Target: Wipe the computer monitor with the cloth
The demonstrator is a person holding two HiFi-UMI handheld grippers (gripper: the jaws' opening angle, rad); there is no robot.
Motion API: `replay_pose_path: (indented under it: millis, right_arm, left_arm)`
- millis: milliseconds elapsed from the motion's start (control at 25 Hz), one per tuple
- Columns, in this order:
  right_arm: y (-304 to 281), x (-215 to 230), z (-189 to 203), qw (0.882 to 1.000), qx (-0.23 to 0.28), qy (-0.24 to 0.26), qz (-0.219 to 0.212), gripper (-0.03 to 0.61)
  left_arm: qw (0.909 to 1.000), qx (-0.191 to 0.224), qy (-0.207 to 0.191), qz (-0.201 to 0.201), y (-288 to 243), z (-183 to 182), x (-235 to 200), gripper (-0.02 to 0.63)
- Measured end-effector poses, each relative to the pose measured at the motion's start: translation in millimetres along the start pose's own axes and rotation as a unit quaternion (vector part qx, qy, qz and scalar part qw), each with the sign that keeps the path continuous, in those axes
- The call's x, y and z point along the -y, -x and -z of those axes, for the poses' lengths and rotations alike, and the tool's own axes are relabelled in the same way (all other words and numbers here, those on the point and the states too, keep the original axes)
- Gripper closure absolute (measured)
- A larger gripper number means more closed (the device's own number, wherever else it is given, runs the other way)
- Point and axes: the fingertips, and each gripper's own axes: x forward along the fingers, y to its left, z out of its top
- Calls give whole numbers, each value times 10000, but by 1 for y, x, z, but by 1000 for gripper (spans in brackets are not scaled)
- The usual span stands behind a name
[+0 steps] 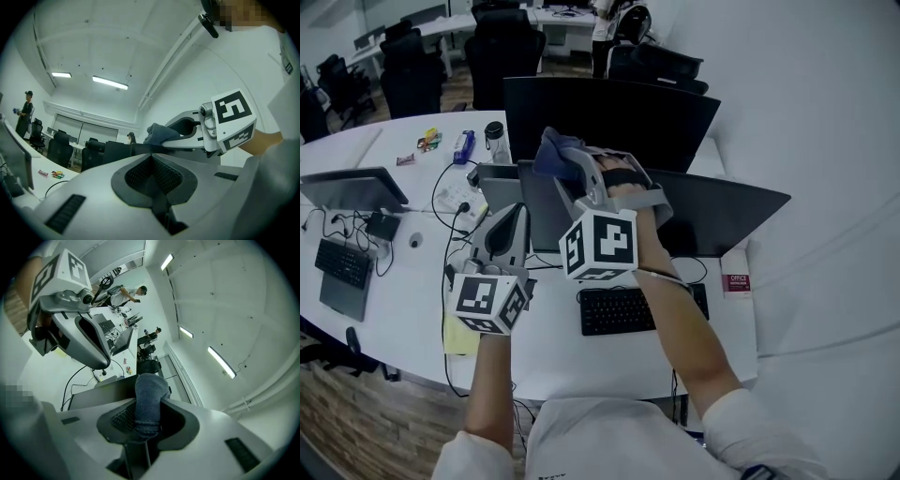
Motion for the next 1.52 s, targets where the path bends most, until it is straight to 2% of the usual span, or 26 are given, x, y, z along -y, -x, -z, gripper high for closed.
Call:
replay_pose_path:
  millis: [440, 800, 1520]
  right_arm:
    - [49, 12, 82, 9996, -204, -116, 170, 446]
    - [90, 24, 157, 9988, -351, -173, 299, 446]
    - [164, 49, 296, 9952, -647, -354, 642, 446]
  left_arm:
    - [9993, -142, -116, 325, -39, 6, 83, 609]
    - [9978, -231, 129, 602, -81, 13, 154, 608]
    - [9937, -245, 127, 1090, -149, 14, 277, 609]
